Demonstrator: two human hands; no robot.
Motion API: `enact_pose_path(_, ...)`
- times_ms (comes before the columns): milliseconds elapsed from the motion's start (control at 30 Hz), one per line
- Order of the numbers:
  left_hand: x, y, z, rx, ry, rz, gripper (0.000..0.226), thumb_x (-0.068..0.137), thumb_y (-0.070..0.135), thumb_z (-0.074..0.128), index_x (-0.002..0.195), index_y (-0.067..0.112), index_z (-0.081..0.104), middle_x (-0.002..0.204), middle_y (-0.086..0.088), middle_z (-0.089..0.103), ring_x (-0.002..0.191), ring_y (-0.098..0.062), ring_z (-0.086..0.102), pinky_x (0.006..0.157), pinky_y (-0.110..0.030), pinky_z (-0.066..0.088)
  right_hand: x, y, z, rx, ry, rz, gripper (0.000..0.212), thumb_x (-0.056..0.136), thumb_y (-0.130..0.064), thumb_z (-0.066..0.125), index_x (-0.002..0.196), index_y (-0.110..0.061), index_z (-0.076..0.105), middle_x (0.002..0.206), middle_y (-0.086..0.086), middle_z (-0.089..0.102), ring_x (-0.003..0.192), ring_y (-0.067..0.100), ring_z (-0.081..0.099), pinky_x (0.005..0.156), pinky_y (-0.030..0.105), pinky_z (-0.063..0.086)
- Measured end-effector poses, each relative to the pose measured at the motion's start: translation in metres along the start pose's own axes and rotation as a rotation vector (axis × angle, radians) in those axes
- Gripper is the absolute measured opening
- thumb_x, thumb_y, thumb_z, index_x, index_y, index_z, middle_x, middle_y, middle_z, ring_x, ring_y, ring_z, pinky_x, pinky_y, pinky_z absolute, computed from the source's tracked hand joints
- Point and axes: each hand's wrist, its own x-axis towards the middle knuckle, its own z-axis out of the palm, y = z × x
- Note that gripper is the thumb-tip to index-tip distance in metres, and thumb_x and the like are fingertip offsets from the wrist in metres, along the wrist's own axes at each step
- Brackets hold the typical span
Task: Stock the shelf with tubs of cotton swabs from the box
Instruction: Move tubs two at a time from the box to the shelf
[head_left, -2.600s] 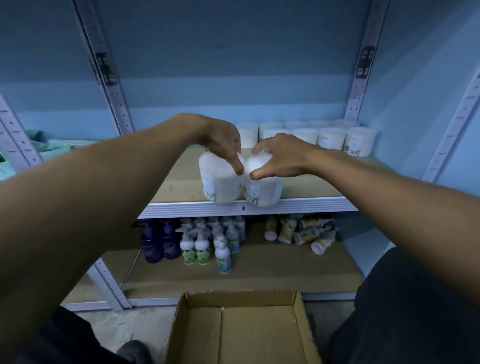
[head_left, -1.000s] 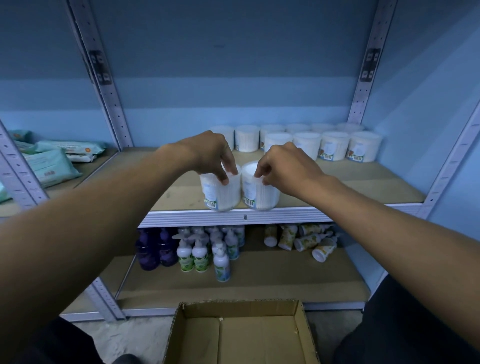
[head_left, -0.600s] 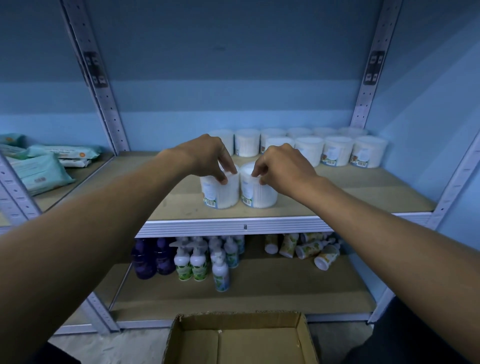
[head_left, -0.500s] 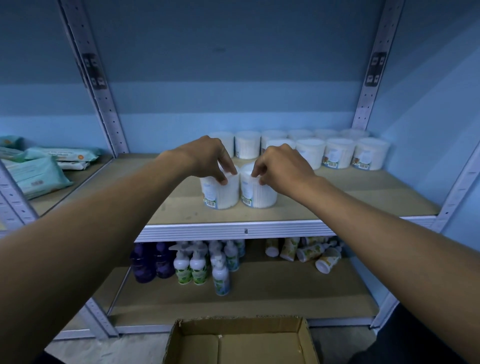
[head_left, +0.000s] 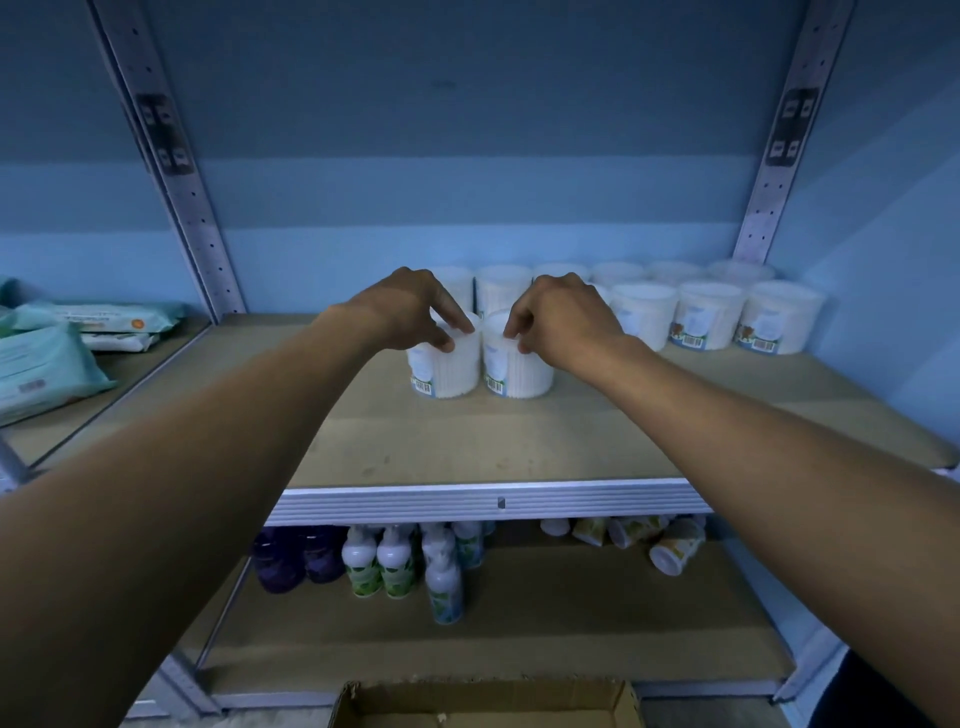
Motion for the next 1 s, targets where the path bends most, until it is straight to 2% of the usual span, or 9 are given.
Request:
enact_pose_path(133,0.018,-0.003,-0.001,0.018,-0.004,-0.020,0.031,0.078,0.021,0.082,0.104,0.037,0.076,0.090,0.018,0.058,0.095,-0.013,0.059,0.083,-0.028,0.047,0.018,0.001,0.001,0.001,-0.028,0.037,0.031,0.080,-0.003,0.075,0.089,-0.033,0.074,0.117,0.004,0.066,0.102,0.024,0.065,0.088,0.031,0.055)
enact_pose_path(300,0.037,-0.006,-0.002,0.039,-0.004,0.018,0.032,0.079,0.019,0.081,0.107,0.032,0.076,0.093,0.017,0.060,0.091,-0.009,0.053,0.080,-0.024,0.041,0.038,0.006,0.003,0.005,-0.032,0.047,0.030,0.077,-0.003,0.079,0.081,-0.032,0.073,0.112,0.002,0.067,0.099,0.023,0.065,0.077,0.026,0.048)
enact_pose_path(467,0.055,-0.011,0.003,0.054,0.026,0.025,0.032,0.079,0.018,0.081,0.107,0.031,0.076,0.097,0.014,0.060,0.092,-0.011,0.053,0.081,-0.026,0.042,0.051,0.013,0.007,0.026,-0.004,0.001,0.027,0.077,-0.002,0.079,0.088,-0.026,0.078,0.105,0.002,0.069,0.096,0.021,0.064,0.082,0.028,0.051)
enact_pose_path(667,0.069,-0.019,0.006,0.037,0.037,0.029,0.032,0.078,0.016,0.081,0.106,0.031,0.077,0.097,0.013,0.063,0.090,-0.013,0.054,0.080,-0.026,0.041,0.061,0.021,0.007,0.012,0.006,-0.065,0.022,0.078,-0.006,0.081,0.093,-0.022,0.082,0.088,-0.006,0.066,0.101,0.018,0.061,0.078,0.023,0.042)
enact_pose_path(800,0.075,-0.024,0.008,0.033,0.059,0.032,0.031,0.079,0.016,0.081,0.106,0.031,0.077,0.098,0.011,0.060,0.092,-0.015,0.054,0.081,-0.027,0.042,0.067,0.024,0.006,0.022,0.003,-0.075,0.022,0.078,-0.008,0.082,0.095,-0.022,0.082,0.097,-0.004,0.075,0.100,0.016,0.062,0.077,0.021,0.041)
enact_pose_path(1000,0.083,-0.027,0.011,0.044,0.076,0.039,0.030,0.079,0.016,0.081,0.106,0.030,0.077,0.099,0.011,0.059,0.092,-0.015,0.053,0.080,-0.026,0.040,0.076,0.027,0.017,0.021,0.039,-0.073,0.024,0.078,-0.003,0.079,0.091,-0.023,0.081,0.095,-0.004,0.072,0.102,0.017,0.060,0.077,0.024,0.042)
